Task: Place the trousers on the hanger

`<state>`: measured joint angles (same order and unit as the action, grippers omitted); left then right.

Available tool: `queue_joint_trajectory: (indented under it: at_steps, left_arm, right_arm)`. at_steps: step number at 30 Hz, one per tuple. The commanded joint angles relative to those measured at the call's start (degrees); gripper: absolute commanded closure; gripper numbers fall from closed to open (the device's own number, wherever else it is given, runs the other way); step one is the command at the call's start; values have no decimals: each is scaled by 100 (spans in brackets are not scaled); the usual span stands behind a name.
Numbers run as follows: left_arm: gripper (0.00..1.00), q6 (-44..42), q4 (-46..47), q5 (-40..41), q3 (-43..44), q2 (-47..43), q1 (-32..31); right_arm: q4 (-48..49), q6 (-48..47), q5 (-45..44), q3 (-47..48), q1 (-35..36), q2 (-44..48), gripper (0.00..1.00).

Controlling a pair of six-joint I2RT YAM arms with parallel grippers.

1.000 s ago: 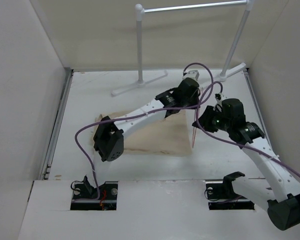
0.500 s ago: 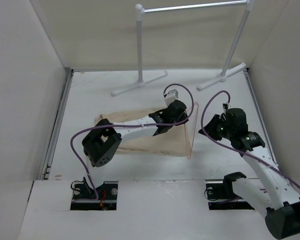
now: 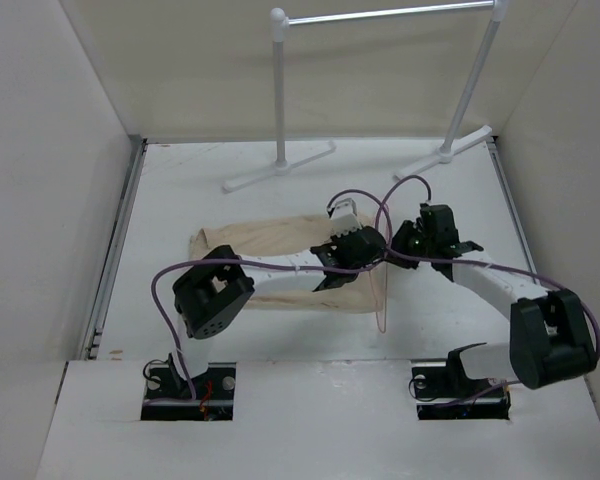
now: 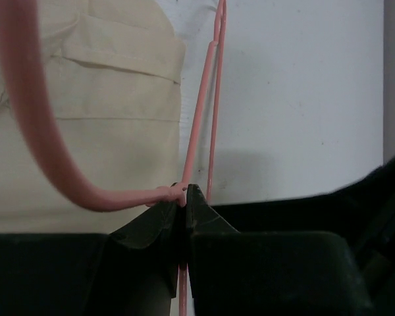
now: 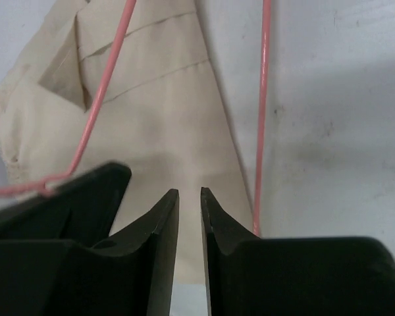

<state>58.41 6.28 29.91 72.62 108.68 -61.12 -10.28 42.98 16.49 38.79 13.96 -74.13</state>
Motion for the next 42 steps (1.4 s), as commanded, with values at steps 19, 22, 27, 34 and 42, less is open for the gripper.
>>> queue_joint_trajectory:
  at_steps: [19,22,27,34,42]
  left_arm:
    - [100,425,48,1799,-28,382,-405]
    - [100,452,57,1852,-186,259,-343]
    - [100,487,75,1825,-301,206,-273]
    - [100,487,13,1869,-722,-163,-45]
    - [100,399,-22,1852,-1864,-1049,456]
  right_arm:
    - [1397,149,-261,121,138,-1517,51]
    - [1441,281,-103,-28,199,-1543,53]
    - [1766,447,161,-205,199,-1526,81]
    - [1618,746,170,-126,-125,-516,94]
    - [1002,650,118,-125,-503,-234,94]
